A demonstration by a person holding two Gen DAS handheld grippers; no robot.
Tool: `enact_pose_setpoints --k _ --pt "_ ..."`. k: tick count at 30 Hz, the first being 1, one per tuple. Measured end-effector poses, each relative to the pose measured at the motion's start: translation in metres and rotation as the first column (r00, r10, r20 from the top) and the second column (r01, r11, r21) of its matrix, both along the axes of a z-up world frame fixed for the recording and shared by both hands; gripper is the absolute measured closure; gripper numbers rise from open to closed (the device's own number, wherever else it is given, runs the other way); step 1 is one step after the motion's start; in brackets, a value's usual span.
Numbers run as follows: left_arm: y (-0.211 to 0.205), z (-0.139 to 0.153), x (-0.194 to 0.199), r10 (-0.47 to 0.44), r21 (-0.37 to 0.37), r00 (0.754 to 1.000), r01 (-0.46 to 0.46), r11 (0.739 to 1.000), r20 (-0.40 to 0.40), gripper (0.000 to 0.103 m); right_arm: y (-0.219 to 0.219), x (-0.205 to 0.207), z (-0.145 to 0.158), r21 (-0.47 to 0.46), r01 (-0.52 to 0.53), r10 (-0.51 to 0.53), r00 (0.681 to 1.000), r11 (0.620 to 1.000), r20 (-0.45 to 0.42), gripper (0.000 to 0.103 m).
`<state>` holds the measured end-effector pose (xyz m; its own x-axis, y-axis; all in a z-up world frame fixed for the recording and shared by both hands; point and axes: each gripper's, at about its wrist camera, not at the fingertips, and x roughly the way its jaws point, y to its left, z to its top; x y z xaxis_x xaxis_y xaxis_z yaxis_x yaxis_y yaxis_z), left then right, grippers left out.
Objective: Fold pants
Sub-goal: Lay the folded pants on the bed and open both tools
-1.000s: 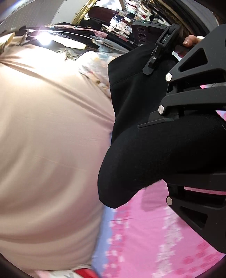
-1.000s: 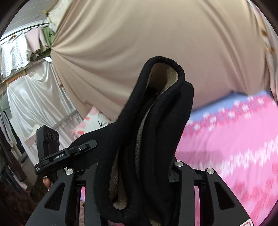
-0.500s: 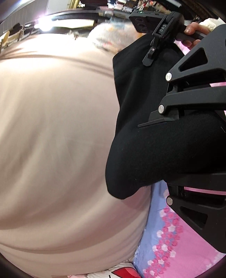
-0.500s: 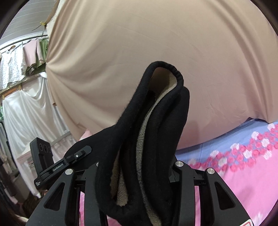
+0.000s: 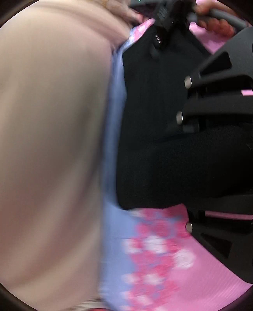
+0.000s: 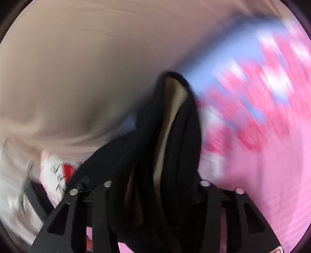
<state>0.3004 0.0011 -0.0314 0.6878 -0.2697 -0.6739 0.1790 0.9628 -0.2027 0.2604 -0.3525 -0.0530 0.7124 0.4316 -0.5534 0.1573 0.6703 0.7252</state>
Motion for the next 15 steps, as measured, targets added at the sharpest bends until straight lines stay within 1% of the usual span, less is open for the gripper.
enact_pose_setpoints --k 1,2,3,4,6,7,8,9,10,11,12,13,14,15 --pt "0.011 0.001 0.0 0.023 -0.067 1.0 -0.024 0.997 -0.013 0.053 -0.004 -0.001 0.004 0.007 0.001 -0.001 1.0 1.0 0.003 0.044" --pt "0.023 0.002 0.0 0.051 -0.119 0.998 -0.056 0.991 -0.048 0.028 -0.006 -0.003 0.007 -0.024 0.007 -0.007 1.0 1.0 -0.012 0.039" --pt "0.03 0.002 0.0 0.084 -0.11 0.993 -0.093 0.99 -0.084 0.017 -0.007 -0.006 0.012 -0.09 0.013 -0.017 0.999 0.996 -0.048 0.036" --pt "0.039 0.002 -0.002 0.13 -0.074 0.983 -0.14 0.987 -0.129 0.009 -0.009 -0.013 0.019 -0.153 0.025 -0.036 0.997 0.988 -0.071 0.035" --pt "0.057 0.004 -0.014 0.115 -0.094 0.977 -0.133 0.987 -0.18 0.009 -0.013 -0.035 0.035 -0.217 0.064 -0.078 0.996 0.974 -0.054 0.035" --pt "0.065 0.008 -0.024 0.116 -0.104 0.974 -0.139 0.985 -0.195 0.009 -0.013 -0.052 0.048 -0.271 0.101 -0.112 0.993 0.957 -0.028 0.036" --pt "0.071 0.012 -0.033 0.129 -0.106 0.972 -0.151 0.983 -0.195 0.01 -0.008 -0.07 0.064 -0.34 0.124 -0.13 0.992 0.932 0.007 0.042" --pt "0.077 0.022 -0.046 0.159 -0.095 0.972 -0.177 0.98 -0.174 0.011 0.002 -0.083 0.078 -0.398 0.12 -0.113 0.993 0.91 0.04 0.061" --pt "0.078 0.033 -0.058 0.193 -0.067 0.972 -0.203 0.977 -0.134 0.015 0.014 -0.091 0.088 -0.441 0.098 -0.079 0.995 0.892 0.059 0.07" --pt "0.073 0.046 -0.069 0.209 -0.035 0.975 -0.212 0.977 -0.074 0.016 0.029 -0.095 0.097 -0.478 0.062 -0.034 0.997 0.876 0.067 0.079" --pt "0.062 0.059 -0.075 0.206 -0.009 0.978 -0.207 0.978 -0.019 0.016 0.041 -0.095 0.1 -0.498 0.033 0.001 0.998 0.867 0.069 0.085" --pt "0.053 0.067 -0.079 0.194 0.005 0.981 -0.194 0.981 0.015 0.016 0.05 -0.093 0.101 -0.513 0.003 0.036 0.997 0.858 0.065 0.089" --pt "0.038 0.073 -0.081 0.16 0.035 0.986 -0.161 0.986 0.046 0.015 0.063 -0.089 0.099 -0.532 -0.036 0.076 0.996 0.846 0.052 0.098" --pt "0.024 0.074 -0.074 0.131 0.058 0.99 -0.133 0.989 0.043 0.015 0.078 -0.078 0.092 -0.567 -0.079 0.108 0.994 0.82 0.019 0.101"
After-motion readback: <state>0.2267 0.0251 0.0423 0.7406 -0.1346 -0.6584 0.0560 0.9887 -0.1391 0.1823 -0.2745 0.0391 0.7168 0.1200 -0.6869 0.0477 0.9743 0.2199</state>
